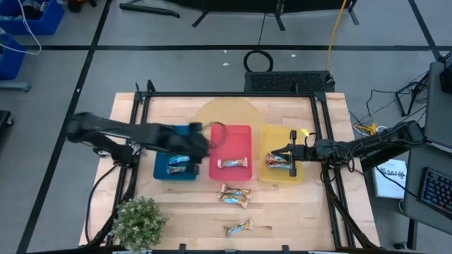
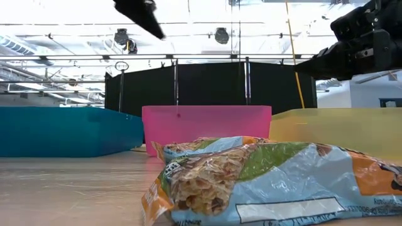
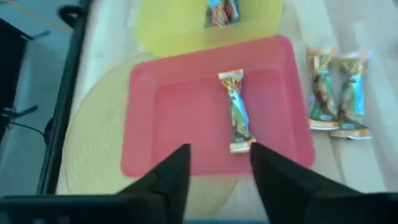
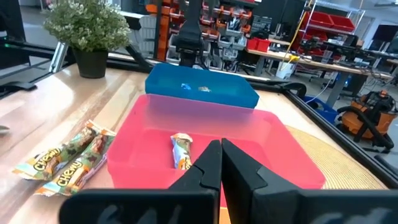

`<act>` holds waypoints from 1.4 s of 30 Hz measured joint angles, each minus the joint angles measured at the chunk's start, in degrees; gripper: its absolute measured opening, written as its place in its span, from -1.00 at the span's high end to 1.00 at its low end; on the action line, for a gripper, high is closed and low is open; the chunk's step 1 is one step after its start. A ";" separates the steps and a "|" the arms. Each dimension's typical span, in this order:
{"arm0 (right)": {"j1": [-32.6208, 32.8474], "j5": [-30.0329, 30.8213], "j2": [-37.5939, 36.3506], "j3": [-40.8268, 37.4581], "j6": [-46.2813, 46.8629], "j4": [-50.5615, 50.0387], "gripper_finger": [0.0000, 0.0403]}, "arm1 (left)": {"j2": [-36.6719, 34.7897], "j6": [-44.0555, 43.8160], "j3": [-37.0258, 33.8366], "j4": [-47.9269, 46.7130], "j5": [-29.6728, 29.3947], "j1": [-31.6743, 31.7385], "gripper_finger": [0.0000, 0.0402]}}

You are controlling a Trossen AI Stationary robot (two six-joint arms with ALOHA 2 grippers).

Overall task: Pick and place Granola Bars by type
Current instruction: Put the bottom yellow granola bar into pink bin

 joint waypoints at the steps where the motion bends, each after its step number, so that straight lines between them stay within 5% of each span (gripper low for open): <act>1: 0.00 0.00 0.00 0.00 0.03 -0.02 1.00 | -4.07 -0.63 -3.10 1.15 -0.12 0.00 0.24; 9: 0.00 -0.36 -0.02 0.00 0.49 -0.03 1.00 | -33.24 -7.33 -29.79 13.83 1.11 -2.18 0.95; 19: 0.00 -4.34 -0.02 0.00 0.50 -2.35 1.00 | -55.35 -6.94 -56.08 32.30 -2.15 -7.92 0.98; 27: 0.11 -2.78 0.01 2.60 1.11 -2.80 1.00 | -61.72 -3.80 -69.60 45.96 -6.27 -11.21 0.98; 33: 6.23 8.29 6.44 23.53 -0.87 -28.93 1.00 | -61.54 -5.59 -70.12 46.02 -9.20 -11.26 0.92; 42: 19.59 23.05 36.96 59.83 6.62 -59.77 0.90 | -61.18 -7.83 -70.03 45.21 -8.89 -11.28 0.89</act>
